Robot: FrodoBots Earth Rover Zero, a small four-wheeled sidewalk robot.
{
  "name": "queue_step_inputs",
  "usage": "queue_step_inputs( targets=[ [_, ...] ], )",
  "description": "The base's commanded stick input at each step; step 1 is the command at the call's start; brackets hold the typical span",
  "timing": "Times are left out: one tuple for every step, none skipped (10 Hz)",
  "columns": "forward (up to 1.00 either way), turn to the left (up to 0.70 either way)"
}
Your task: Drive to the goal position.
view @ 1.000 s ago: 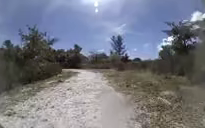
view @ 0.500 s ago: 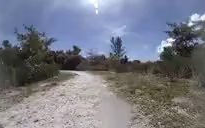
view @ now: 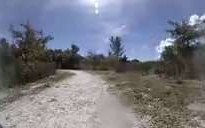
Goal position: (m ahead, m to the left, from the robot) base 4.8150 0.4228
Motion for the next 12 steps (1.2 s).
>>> queue_step_inputs(
  targets=[
    [0.70, 0.00],
    [0.70, 0.00],
    [0.70, 0.00],
    [0.70, 0.00],
    [0.70, 0.00],
    [0.70, 0.00],
    [0.70, 0.00],
    [0.70, 0.00],
    [0.70, 0.00],
    [0.70, 0.00],
    [0.70, 0.00],
    [0.70, 0.00]
  ],
)
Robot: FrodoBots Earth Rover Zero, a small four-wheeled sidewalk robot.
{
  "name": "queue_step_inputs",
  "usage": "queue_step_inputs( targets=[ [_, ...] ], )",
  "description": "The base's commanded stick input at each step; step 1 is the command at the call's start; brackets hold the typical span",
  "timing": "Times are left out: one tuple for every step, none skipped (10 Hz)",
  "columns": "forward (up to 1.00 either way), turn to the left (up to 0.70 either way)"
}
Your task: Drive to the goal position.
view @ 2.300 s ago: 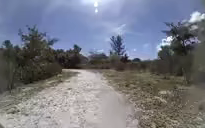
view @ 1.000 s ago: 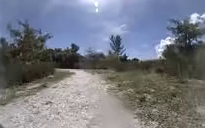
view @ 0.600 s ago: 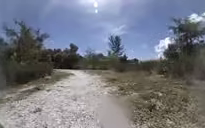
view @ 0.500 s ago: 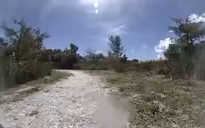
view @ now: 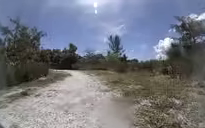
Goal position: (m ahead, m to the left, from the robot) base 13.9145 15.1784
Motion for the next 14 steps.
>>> queue_step_inputs(
  targets=[
    [0.70, 0.00],
    [0.70, 0.00],
    [0.70, 0.00],
    [0.70, 0.00],
    [0.70, 0.00],
    [0.70, 0.00],
    [0.70, 0.00],
    [0.70, 0.00],
    [0.70, 0.00],
    [0.70, 0.00],
    [0.70, 0.00],
    [0.70, 0.00],
    [0.70, 0.00],
    [0.70, 0.00]
  ],
)
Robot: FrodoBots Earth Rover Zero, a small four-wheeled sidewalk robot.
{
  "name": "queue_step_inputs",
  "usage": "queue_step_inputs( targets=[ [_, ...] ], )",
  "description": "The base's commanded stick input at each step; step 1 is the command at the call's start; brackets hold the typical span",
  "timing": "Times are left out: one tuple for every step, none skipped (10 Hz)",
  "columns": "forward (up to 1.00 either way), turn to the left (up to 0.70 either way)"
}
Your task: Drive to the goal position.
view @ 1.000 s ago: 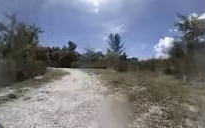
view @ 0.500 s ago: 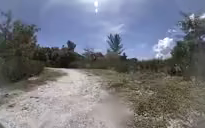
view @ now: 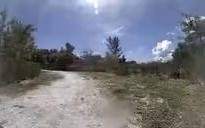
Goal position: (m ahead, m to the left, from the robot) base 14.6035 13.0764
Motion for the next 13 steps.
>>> queue_step_inputs(
  targets=[
    [0.70, 0.00],
    [0.70, 0.05],
    [0.70, 0.02],
    [0.70, 0.13],
    [0.70, 0.32],
    [0.70, 0.22],
    [0.70, 0.11],
    [0.70, 0.27],
    [0.70, 0.34],
    [0.70, 0.14],
    [0.70, 0.00],
    [0.70, 0.00],
    [0.70, 0.00]
  ],
)
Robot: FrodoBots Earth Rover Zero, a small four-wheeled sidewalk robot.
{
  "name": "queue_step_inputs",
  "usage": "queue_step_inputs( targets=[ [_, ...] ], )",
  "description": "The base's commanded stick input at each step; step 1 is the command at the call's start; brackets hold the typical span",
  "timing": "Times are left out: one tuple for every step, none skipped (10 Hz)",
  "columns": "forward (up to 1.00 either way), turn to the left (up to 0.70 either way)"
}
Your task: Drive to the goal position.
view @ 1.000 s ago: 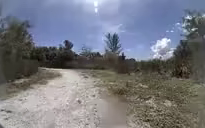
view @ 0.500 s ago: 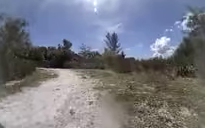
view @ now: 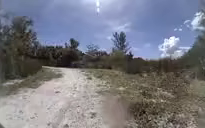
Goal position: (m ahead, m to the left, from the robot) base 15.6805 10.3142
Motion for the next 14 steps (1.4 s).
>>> queue_step_inputs(
  targets=[
    [0.70, 0.00],
    [0.70, 0.00],
    [0.70, 0.00],
    [0.70, 0.00],
    [0.70, 0.00],
    [0.70, 0.00],
    [0.70, 0.00],
    [0.70, 0.00],
    [0.70, 0.00],
    [0.70, 0.00],
    [0.70, 0.00],
    [0.70, 0.00],
    [0.70, 0.00],
    [0.70, 0.00]
  ],
)
